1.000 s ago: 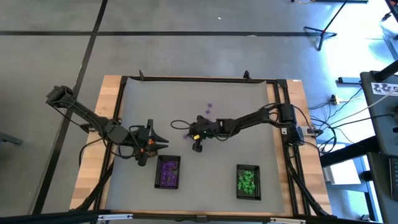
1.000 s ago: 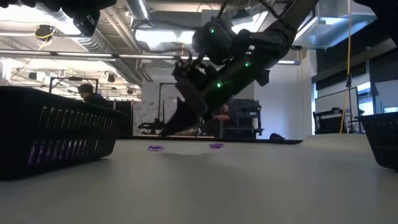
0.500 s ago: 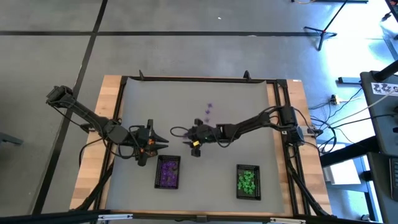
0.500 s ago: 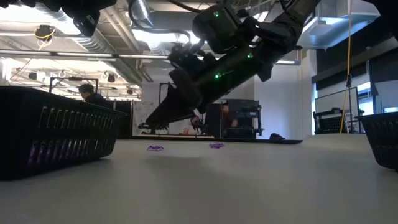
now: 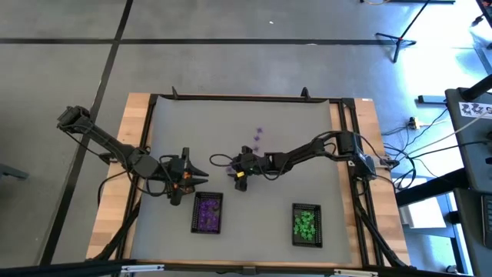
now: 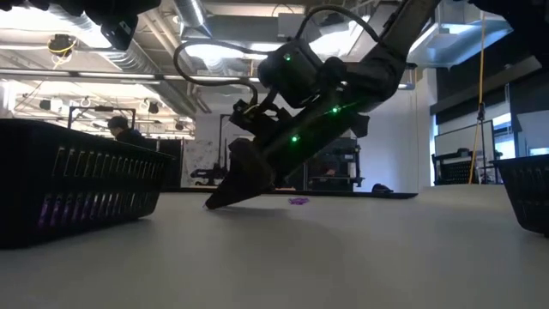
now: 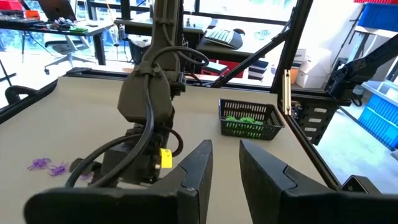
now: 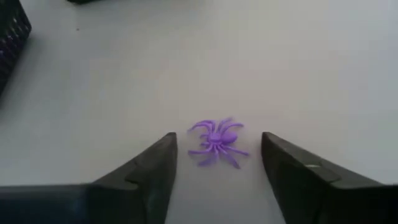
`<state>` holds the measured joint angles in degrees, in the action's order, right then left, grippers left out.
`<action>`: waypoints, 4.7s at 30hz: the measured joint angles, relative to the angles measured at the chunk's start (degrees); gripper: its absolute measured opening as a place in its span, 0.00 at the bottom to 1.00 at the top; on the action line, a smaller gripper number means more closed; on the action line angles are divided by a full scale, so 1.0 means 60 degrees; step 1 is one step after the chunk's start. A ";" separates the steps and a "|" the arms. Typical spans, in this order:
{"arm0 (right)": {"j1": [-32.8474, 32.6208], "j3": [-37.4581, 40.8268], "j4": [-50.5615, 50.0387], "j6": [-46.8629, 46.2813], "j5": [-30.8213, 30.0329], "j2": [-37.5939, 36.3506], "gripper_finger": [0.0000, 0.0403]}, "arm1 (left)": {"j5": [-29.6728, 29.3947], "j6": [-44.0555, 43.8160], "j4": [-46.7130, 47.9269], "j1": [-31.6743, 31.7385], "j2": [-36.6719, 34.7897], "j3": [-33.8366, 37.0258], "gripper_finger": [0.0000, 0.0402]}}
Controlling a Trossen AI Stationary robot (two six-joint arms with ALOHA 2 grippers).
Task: Sort Halloween decoration
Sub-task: Put the purple spider toy into the bottom left black basket
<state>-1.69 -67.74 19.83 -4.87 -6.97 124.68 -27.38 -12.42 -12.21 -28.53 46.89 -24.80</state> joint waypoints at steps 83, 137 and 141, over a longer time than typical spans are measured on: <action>0.1608 0.3391 -0.0524 -0.1688 -0.1417 -0.3628 0.28 | 0.0000 -0.0001 -0.0040 0.0000 0.0003 0.0000 0.19; 0.0203 0.1178 -0.3615 -0.1231 -0.2766 -0.3432 0.17 | 0.0000 -0.0001 -0.0044 0.0000 0.0000 0.0000 0.19; 0.0832 0.1775 -0.3099 -0.1740 -0.2642 -0.3432 0.30 | 0.0000 -0.0001 -0.0044 0.0003 0.0003 0.0000 0.19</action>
<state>3.30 -57.09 1.23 -15.31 -22.82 104.09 -27.38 -12.43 -12.47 -28.51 46.91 -24.80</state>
